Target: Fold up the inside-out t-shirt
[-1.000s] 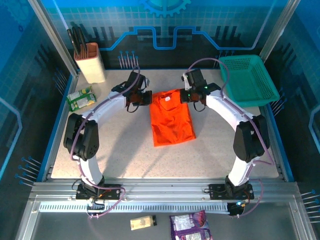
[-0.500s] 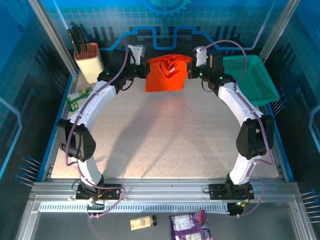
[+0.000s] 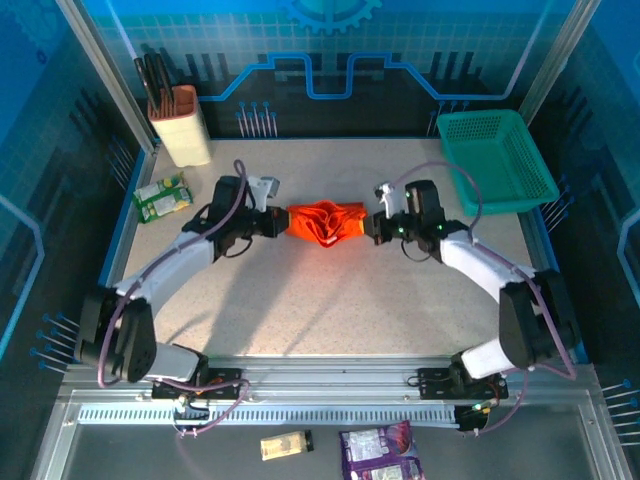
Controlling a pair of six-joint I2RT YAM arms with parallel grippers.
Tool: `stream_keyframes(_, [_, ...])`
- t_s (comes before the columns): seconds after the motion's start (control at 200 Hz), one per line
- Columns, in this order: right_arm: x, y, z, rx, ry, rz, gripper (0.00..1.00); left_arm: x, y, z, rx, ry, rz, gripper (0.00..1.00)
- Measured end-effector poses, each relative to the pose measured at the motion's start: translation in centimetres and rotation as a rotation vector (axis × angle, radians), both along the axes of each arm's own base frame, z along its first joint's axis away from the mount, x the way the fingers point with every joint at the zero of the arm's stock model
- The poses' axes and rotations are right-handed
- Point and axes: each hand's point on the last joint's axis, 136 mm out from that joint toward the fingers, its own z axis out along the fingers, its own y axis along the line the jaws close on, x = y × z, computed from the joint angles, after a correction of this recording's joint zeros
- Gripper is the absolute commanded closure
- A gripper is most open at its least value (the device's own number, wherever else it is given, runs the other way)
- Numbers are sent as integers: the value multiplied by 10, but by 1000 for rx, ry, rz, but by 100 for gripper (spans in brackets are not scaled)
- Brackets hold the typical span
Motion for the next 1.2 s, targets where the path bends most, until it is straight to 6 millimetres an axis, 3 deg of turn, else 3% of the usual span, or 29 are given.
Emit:
stream_keyframes(0.195, [-51, 10, -3, 19, 47, 52, 100, -42, -3, 1, -50, 15, -10, 100])
stream_keyframes(0.355, [-59, 14, -8, 27, 92, 29, 100, -50, -3, -5, -35, 49, 11, 100])
stream_keyframes(0.825, [18, 31, -20, -84, 163, -95, 100, 3, 38, -52, 215, 228, 249, 100])
stream_keyframes(0.956, [37, 31, -35, -117, 207, -123, 100, 18, 44, -68, 245, 271, 263, 100])
stream_keyframes(1.201, [58, 23, -68, -157, 301, -183, 100, 56, 42, -77, 261, 277, 255, 100])
